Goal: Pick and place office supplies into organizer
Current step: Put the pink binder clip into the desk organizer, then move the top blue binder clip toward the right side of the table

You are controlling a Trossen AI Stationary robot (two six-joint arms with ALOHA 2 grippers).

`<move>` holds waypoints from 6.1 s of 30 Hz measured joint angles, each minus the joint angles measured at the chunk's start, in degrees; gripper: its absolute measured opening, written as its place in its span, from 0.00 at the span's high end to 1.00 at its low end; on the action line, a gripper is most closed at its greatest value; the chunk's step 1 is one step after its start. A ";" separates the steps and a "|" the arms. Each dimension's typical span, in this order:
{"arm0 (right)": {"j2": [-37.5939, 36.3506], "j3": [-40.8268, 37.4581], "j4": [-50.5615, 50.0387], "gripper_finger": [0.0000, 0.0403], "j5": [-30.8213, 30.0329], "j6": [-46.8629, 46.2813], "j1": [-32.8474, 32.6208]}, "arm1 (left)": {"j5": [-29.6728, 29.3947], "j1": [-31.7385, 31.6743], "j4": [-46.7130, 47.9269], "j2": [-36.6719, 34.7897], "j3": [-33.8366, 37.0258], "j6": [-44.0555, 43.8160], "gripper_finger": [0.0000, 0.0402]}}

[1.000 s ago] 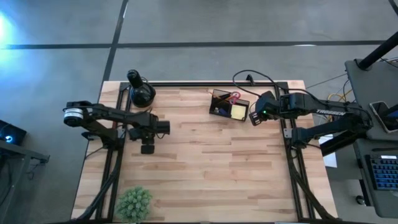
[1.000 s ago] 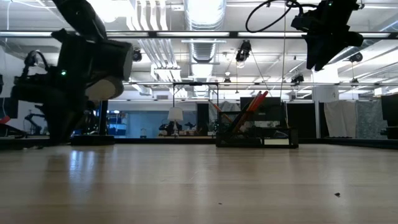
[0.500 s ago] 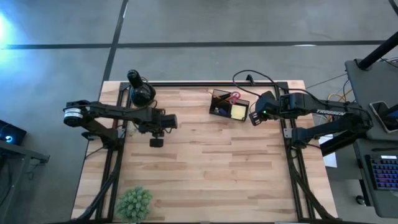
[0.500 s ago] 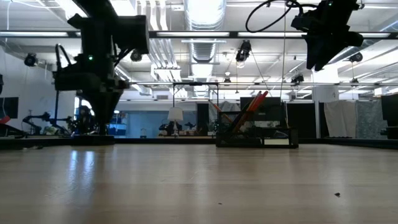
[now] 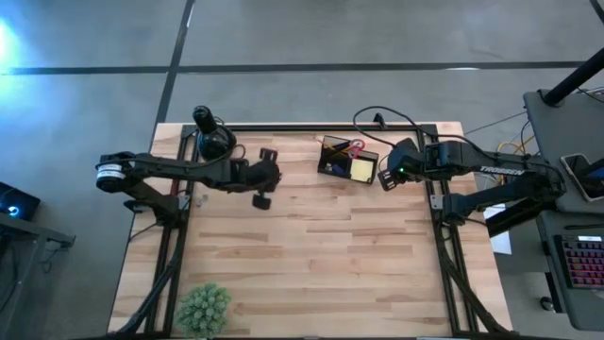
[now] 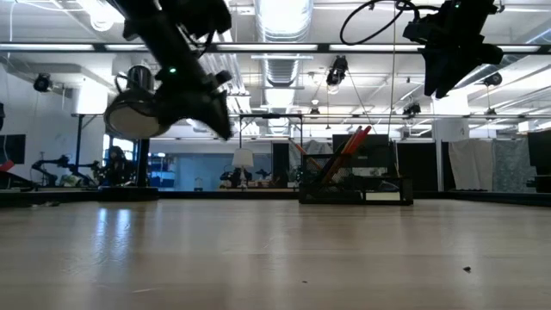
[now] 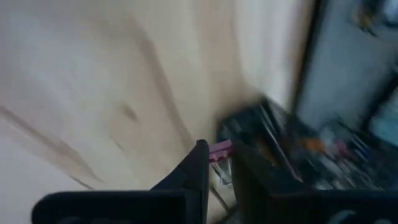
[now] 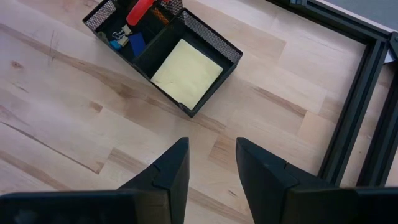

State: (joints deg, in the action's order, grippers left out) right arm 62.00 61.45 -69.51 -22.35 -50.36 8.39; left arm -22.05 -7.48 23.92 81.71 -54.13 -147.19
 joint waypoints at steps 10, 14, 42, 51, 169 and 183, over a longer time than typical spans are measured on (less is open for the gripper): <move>0.00 0.00 0.01 0.69 0.00 0.00 0.00 | 2.91 -2.78 -13.34 6.63 -3.97 14.71 0.92; 0.00 0.00 0.00 0.69 0.00 -0.01 0.00 | 3.16 -4.79 -13.10 8.69 -9.47 24.72 0.92; 0.00 0.00 -0.01 0.69 0.00 -0.01 0.02 | 18.74 -10.83 -10.84 36.80 -34.18 59.74 0.92; 0.00 0.00 0.02 0.69 0.00 0.01 0.00 | 18.61 -10.96 -11.32 39.21 -34.51 59.79 0.92; 0.02 0.00 0.03 0.69 0.00 -0.01 -0.01 | 10.15 -5.66 50.98 -6.41 9.37 15.87 0.53; 0.02 0.00 0.02 0.69 0.00 0.01 -0.01 | 21.05 -5.67 51.51 2.77 6.94 -4.91 0.53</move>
State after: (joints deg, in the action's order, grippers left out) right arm 62.02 61.45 -69.49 -22.35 -50.36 8.38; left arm -1.00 -13.15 75.42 84.48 -47.19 -152.10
